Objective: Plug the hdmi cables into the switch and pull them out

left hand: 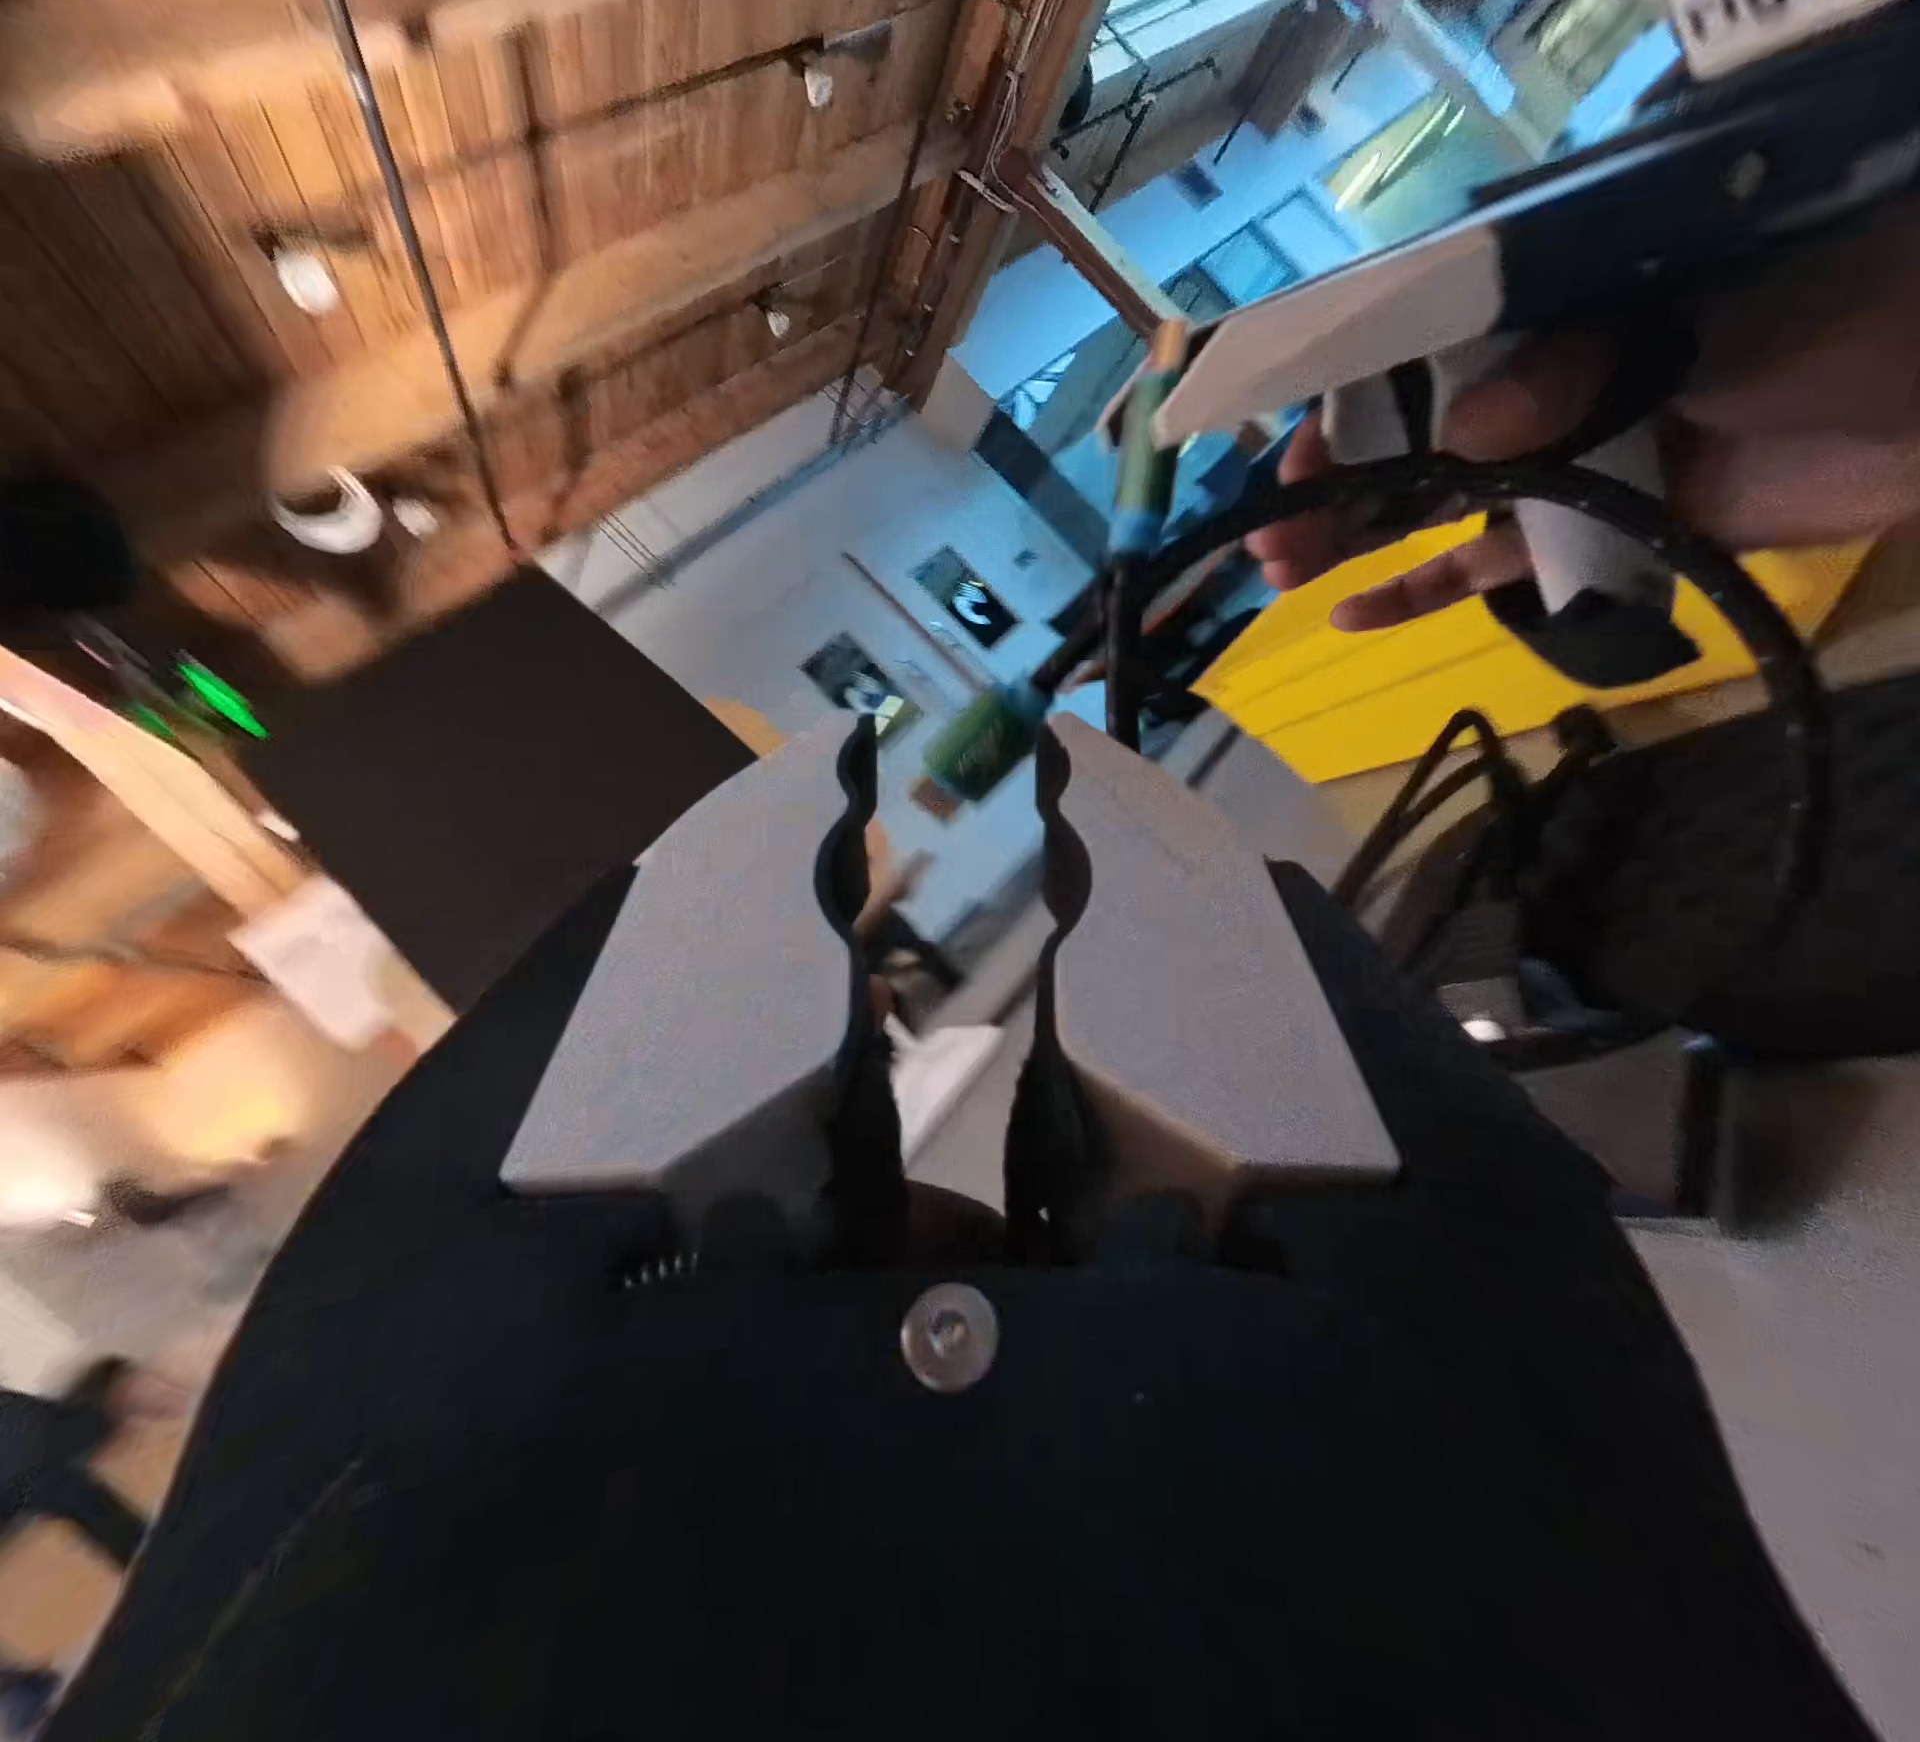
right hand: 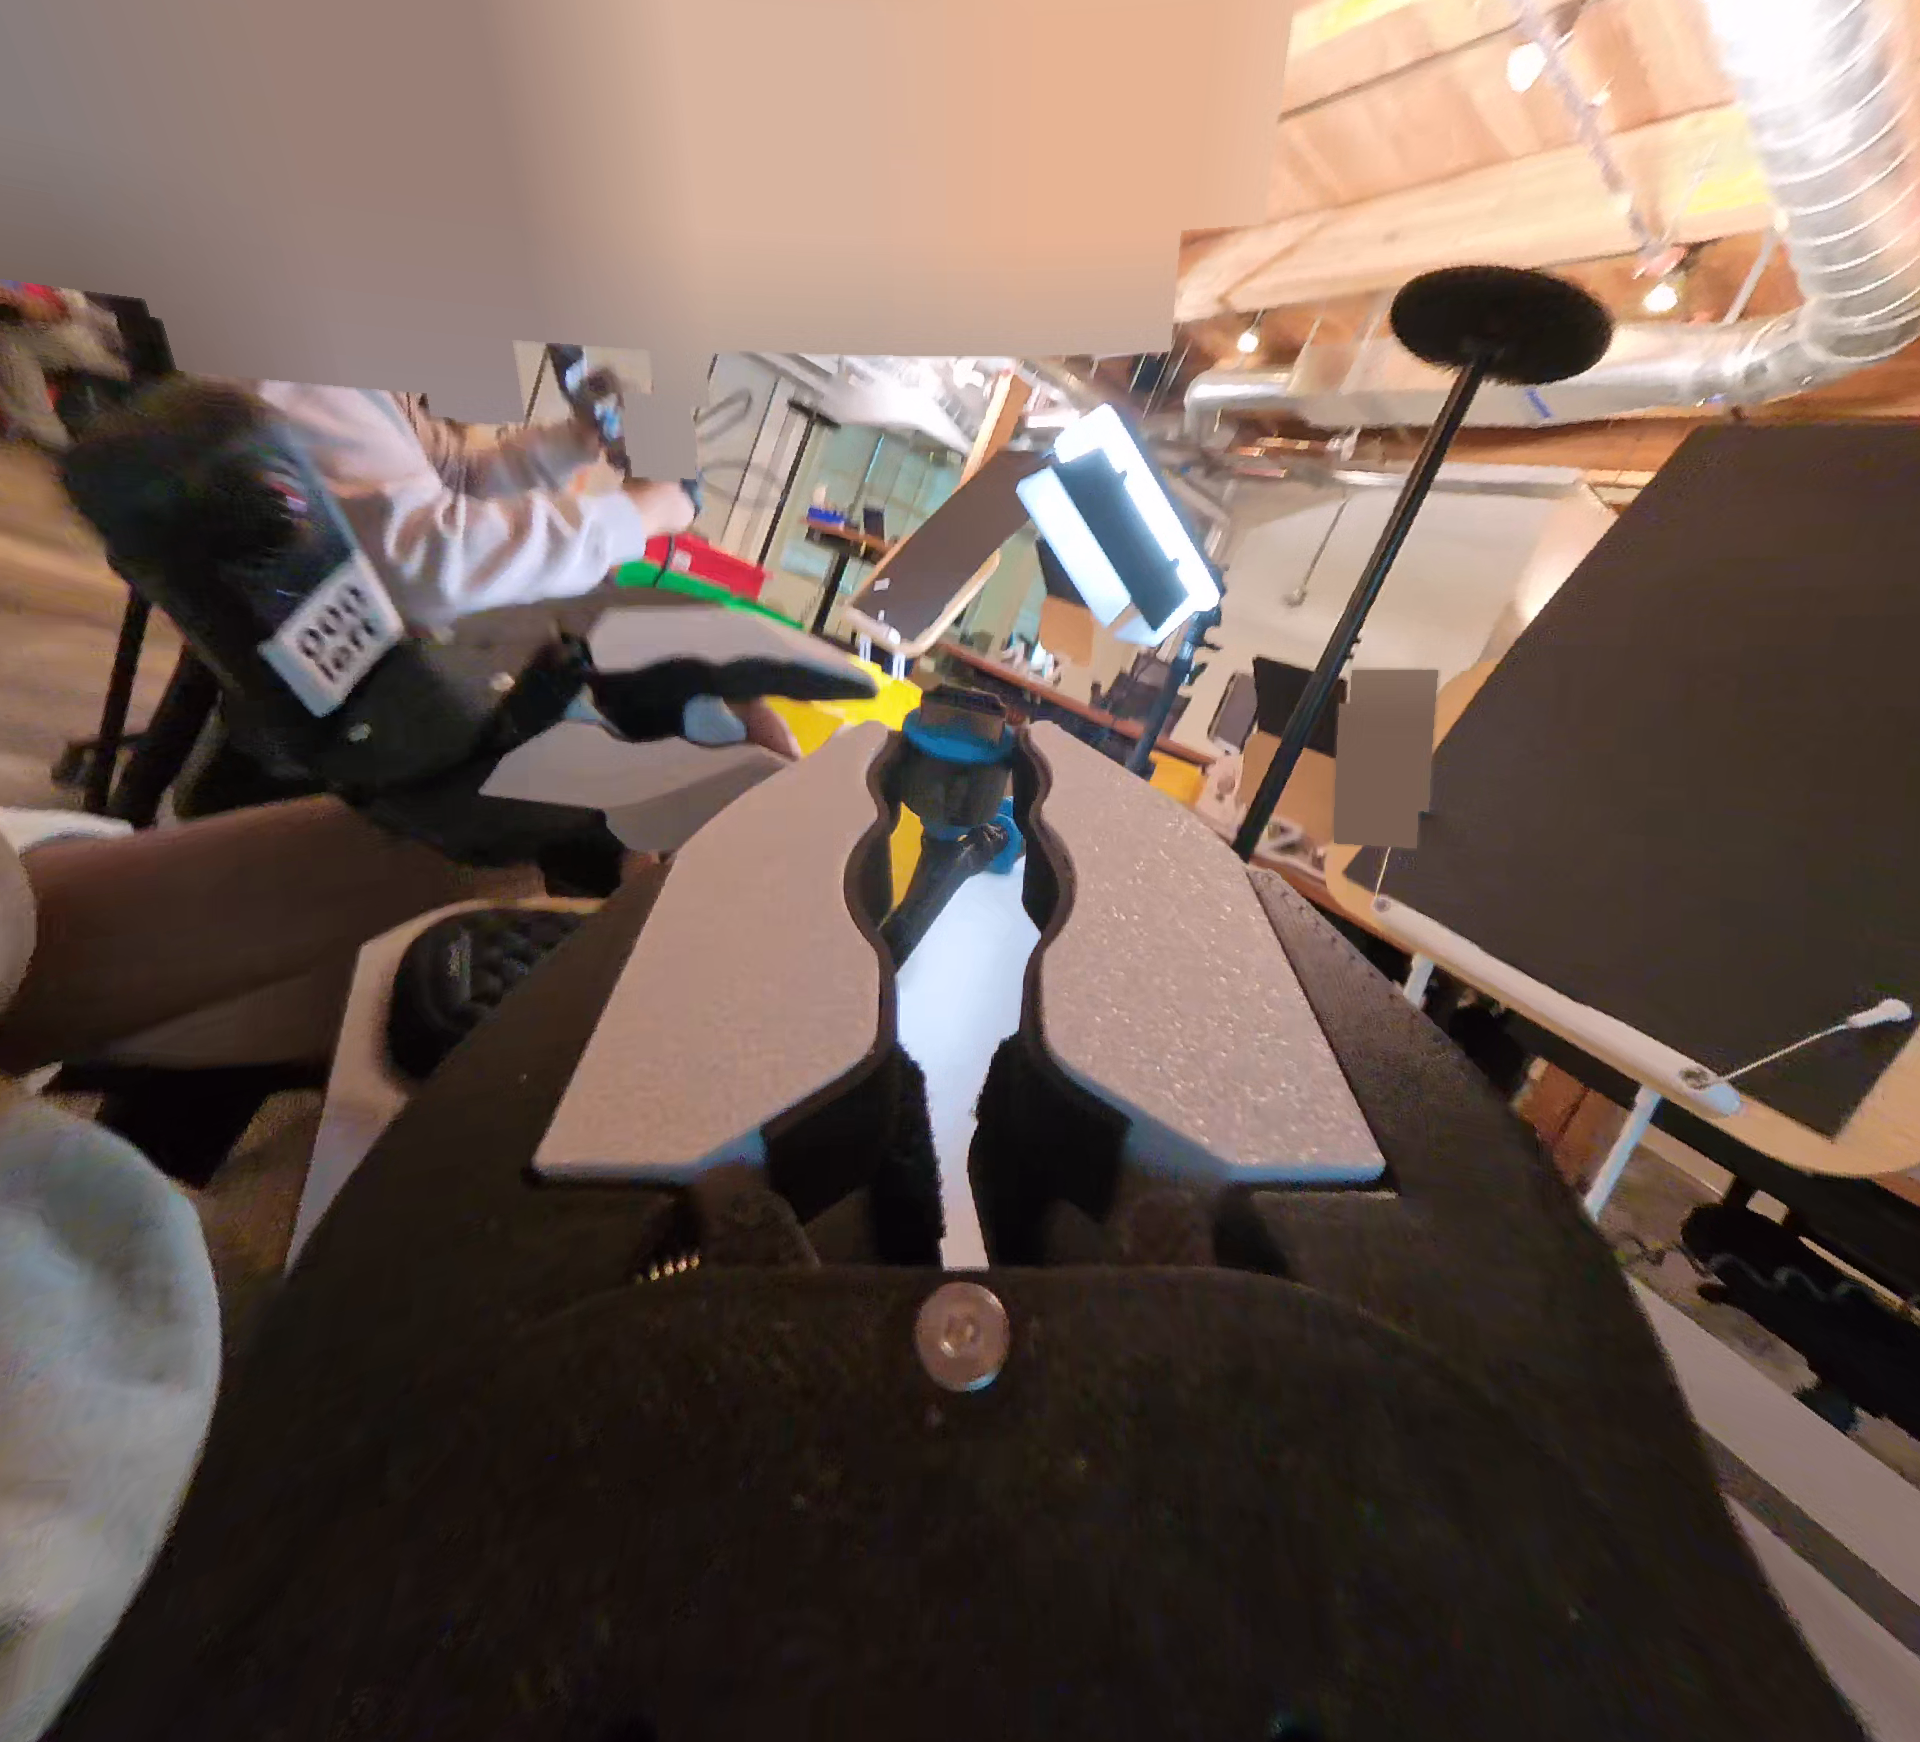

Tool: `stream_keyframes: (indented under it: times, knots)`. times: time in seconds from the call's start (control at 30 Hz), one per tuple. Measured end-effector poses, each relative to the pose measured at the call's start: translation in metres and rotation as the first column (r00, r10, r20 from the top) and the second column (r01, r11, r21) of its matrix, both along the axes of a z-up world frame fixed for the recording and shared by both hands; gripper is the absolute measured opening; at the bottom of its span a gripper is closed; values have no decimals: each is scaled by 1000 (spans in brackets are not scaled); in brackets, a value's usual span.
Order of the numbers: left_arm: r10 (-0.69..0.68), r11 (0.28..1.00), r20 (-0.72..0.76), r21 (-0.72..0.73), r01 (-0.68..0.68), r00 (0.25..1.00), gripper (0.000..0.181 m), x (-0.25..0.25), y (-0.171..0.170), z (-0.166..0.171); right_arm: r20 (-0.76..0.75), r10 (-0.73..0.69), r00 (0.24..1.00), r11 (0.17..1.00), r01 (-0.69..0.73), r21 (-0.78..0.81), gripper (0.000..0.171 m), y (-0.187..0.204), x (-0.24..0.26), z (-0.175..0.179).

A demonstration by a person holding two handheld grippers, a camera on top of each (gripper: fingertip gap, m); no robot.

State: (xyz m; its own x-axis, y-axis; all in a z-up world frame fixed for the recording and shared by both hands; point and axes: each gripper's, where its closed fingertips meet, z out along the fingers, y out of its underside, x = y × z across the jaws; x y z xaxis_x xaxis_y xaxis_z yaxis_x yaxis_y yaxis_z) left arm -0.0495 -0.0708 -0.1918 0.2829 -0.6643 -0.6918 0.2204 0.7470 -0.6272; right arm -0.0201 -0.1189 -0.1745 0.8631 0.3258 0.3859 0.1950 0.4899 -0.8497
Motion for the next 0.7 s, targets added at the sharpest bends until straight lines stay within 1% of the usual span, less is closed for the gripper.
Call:
stream_keyframes:
  times: [0.03,0.07,0.1,0.13,0.2,0.23,0.27,0.3,0.33,0.37,0.43,0.47,0.5,0.57,0.6,0.67,0.7]
  knots:
    - [-45,993,-28,-111,42,999,31,2,6,-3,-28,12,1000,1000,-11,26,21,-4,3,4]
    - [-109,970,-60,-226,93,992,36,5,10,-8,-56,30,998,998,-27,54,21,-8,4,9]
    - [-183,926,-76,-349,146,980,40,8,12,-13,-78,51,996,996,-44,84,21,-12,5,12]
    - [-266,858,-69,-471,204,961,44,11,12,-16,-92,67,994,992,-56,113,20,-15,5,15]
    - [-461,679,4,-642,355,888,51,13,0,-17,-94,79,992,986,-64,154,20,-18,4,18]
    - [-520,604,45,-687,404,853,51,13,-4,-16,-85,81,993,985,-66,161,20,-18,2,18]
    - [-539,566,73,-706,425,839,51,14,-5,-15,-76,88,993,985,-75,156,20,-17,0,16]
    - [-534,573,81,-697,431,842,48,14,-5,-16,-69,100,993,985,-89,145,21,-16,-3,14]
    - [-518,614,70,-664,428,852,43,15,-6,-18,-65,117,991,985,-107,136,20,-15,-6,13]
    - [-493,672,42,-617,411,869,39,16,-7,-22,-65,134,989,983,-125,134,20,-14,-10,11]
    - [-458,780,-46,-500,377,888,22,18,-14,-30,-69,165,984,978,-154,144,21,-14,-16,11]
    - [-436,816,-72,-452,361,897,10,17,-16,-31,-72,179,981,975,-167,148,21,-14,-19,10]
    - [-405,842,-68,-418,342,912,7,15,-14,-28,-77,194,978,971,-180,157,21,-14,-20,11]
    - [-410,850,-70,-392,353,909,7,10,-14,-24,-75,202,977,968,-187,164,21,-15,-21,11]
    - [-450,836,-96,-395,381,888,7,7,-18,-27,-67,214,975,966,-200,164,21,-17,-22,10]
    - [-549,772,-137,-461,438,824,10,1,-26,-32,-49,243,969,959,-232,160,21,-20,-26,10]
    - [-606,725,-141,-502,471,783,23,-1,-30,-35,-40,242,969,959,-232,164,20,-20,-28,10]
